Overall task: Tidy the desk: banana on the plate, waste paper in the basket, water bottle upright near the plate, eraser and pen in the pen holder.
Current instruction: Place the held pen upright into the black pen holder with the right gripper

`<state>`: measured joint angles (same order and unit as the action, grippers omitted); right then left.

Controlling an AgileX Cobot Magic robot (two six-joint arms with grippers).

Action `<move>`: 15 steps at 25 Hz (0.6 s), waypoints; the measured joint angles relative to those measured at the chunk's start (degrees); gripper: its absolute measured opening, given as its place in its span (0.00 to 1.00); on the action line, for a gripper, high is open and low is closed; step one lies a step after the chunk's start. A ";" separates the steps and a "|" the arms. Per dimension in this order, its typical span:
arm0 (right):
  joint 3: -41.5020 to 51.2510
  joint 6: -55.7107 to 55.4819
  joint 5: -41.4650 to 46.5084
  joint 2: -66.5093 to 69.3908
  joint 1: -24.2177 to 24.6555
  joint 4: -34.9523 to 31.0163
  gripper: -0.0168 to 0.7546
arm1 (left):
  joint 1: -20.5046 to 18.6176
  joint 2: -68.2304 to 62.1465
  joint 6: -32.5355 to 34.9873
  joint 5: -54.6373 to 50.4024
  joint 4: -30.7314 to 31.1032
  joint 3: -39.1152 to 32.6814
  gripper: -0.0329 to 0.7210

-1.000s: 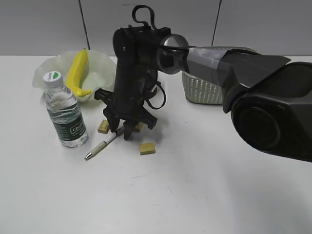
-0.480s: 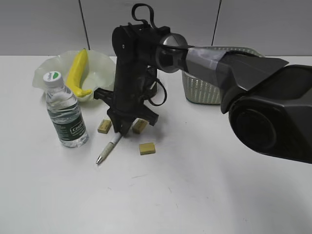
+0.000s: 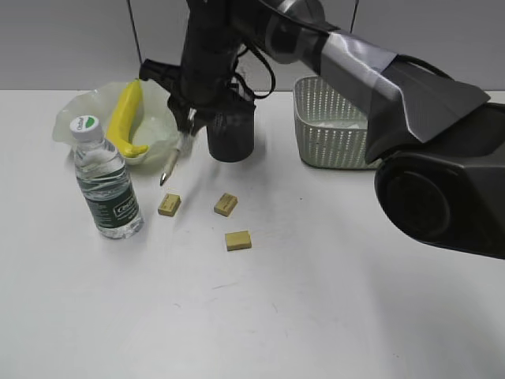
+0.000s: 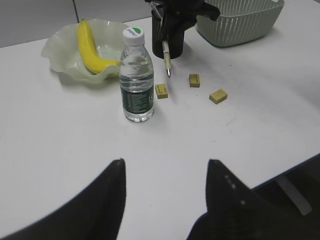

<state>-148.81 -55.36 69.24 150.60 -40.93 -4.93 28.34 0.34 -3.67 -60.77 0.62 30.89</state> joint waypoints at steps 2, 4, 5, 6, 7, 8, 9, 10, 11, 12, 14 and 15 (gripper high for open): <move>-3.23 3.76 0.00 0.00 0.00 1.76 0.20 | 0.00 0.00 0.00 0.00 0.00 0.00 0.56; -6.48 7.83 0.06 -0.26 0.00 3.76 0.20 | 0.00 0.00 0.00 0.00 0.00 0.00 0.56; -7.53 9.47 0.06 -0.54 0.00 4.93 0.20 | 0.00 0.00 0.00 0.00 0.00 0.00 0.56; -8.35 11.43 0.06 -0.97 0.00 7.00 0.20 | 0.00 0.00 0.00 0.00 0.00 0.00 0.55; -8.62 13.14 0.06 -1.67 0.00 8.89 0.20 | 0.00 0.00 0.00 0.00 0.00 0.00 0.55; -8.83 14.69 0.12 -2.50 0.00 11.17 0.20 | 0.00 0.00 0.00 0.00 0.00 0.00 0.55; -8.97 16.73 0.18 -3.12 0.00 13.43 0.20 | 0.00 0.00 0.00 0.00 0.00 0.00 0.55; -9.08 18.80 0.18 -3.86 0.00 15.22 0.20 | 0.00 0.00 0.00 0.00 0.00 0.00 0.55; -9.23 20.55 0.18 -4.50 0.00 17.32 0.20 | 0.00 0.00 0.00 0.00 0.00 0.00 0.55; -9.35 21.90 0.18 -4.91 0.00 18.86 0.20 | 0.00 0.00 0.00 0.00 0.00 0.00 0.55; -9.47 24.46 0.18 -5.49 0.00 20.63 0.20 | 0.00 0.00 0.00 0.00 0.00 0.00 0.55; -9.47 25.37 0.18 -5.54 0.00 21.11 0.20 | 0.00 0.00 0.00 0.00 0.00 0.00 0.55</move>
<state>-158.28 -29.99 69.42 145.06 -40.93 16.18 28.34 0.34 -3.67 -60.77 0.62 30.89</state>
